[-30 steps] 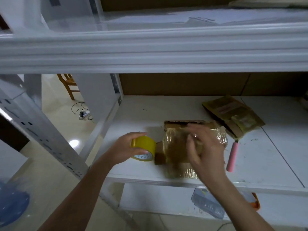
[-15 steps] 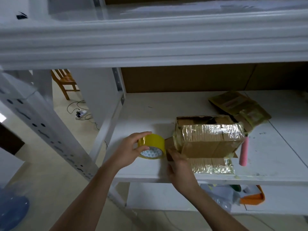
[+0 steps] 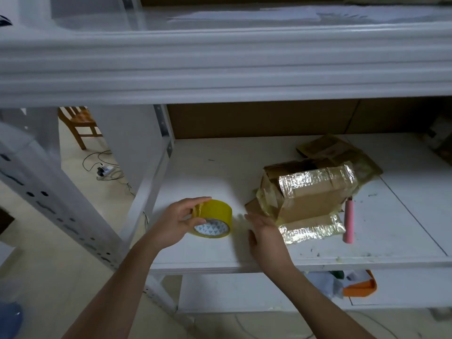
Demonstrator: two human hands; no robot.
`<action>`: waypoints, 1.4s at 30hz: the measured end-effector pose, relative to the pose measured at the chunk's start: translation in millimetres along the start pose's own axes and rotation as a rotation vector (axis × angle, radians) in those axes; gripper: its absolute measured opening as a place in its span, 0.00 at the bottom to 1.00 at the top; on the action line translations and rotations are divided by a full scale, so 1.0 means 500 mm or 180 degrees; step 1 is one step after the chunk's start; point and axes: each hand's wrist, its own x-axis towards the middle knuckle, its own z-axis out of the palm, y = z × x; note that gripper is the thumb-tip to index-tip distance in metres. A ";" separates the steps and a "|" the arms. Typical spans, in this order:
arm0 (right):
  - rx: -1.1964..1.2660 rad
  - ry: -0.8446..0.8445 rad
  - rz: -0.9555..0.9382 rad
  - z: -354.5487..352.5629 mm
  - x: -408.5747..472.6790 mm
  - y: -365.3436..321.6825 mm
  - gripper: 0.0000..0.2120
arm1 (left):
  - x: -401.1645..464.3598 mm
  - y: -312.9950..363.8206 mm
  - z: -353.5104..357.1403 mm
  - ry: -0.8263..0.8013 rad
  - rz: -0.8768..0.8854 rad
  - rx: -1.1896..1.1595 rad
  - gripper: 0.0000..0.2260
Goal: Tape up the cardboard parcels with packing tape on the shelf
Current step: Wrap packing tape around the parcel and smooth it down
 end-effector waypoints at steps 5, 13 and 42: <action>-0.0220 -0.0569 0.0025 0.006 0.060 0.013 0.22 | 0.002 -0.005 -0.006 -0.0072 -0.0085 -0.0207 0.22; 0.0282 -0.0735 0.0703 0.025 0.094 0.009 0.03 | 0.000 -0.008 -0.003 -0.0032 -0.0104 -0.0316 0.22; 0.1724 -0.0814 -0.0162 -0.115 0.110 -0.065 0.06 | -0.043 0.097 -0.082 0.0300 0.0197 -0.0692 0.24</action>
